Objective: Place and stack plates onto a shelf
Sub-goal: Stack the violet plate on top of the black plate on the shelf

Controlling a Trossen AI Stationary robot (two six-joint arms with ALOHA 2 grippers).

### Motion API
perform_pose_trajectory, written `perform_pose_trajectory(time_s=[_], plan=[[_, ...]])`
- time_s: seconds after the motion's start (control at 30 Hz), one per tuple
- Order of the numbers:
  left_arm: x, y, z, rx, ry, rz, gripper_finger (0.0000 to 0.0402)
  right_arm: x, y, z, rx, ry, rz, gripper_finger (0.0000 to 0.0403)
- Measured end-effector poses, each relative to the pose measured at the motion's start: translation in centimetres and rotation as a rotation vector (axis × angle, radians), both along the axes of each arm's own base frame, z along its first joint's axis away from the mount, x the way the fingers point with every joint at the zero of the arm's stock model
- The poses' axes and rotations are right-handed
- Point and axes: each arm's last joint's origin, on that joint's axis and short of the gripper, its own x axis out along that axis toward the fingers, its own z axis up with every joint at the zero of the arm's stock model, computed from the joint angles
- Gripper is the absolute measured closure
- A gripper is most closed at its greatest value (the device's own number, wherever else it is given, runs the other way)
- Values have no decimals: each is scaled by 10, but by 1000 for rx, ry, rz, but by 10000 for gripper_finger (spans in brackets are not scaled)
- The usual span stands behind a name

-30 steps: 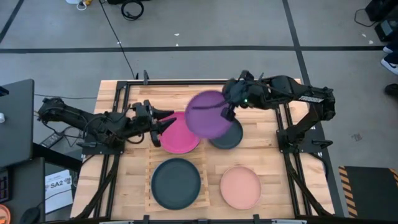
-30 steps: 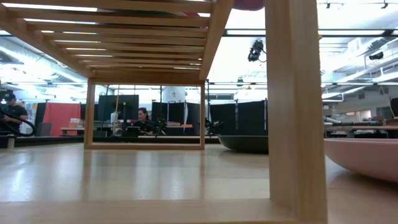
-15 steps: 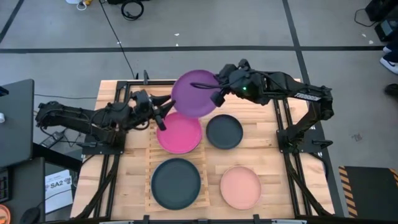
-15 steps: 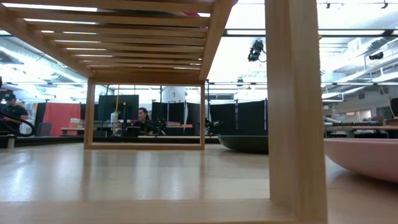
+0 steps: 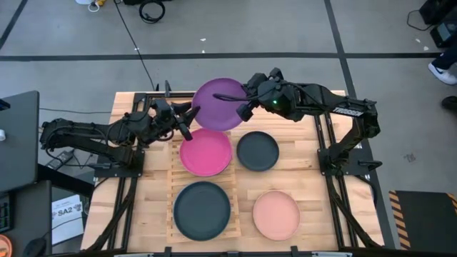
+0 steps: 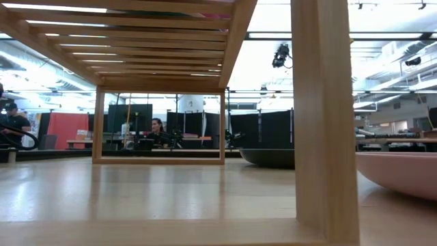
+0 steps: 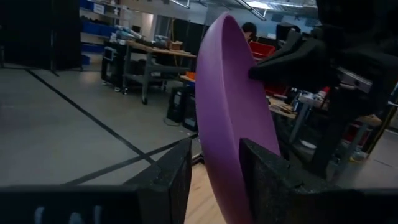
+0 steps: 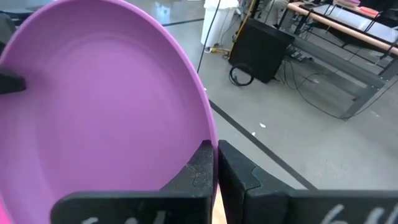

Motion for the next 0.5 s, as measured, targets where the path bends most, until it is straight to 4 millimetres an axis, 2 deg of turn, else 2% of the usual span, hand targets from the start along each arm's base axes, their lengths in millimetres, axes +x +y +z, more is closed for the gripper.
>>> perform_pose_trajectory(time_s=[0.33,0.5], plan=[[-1,8,0,-4,-1,61,335,2,0,-1,2,3,3,386],[-2,9,-1,-5,6,95,364,2,1,-1,16,0,27,372]])
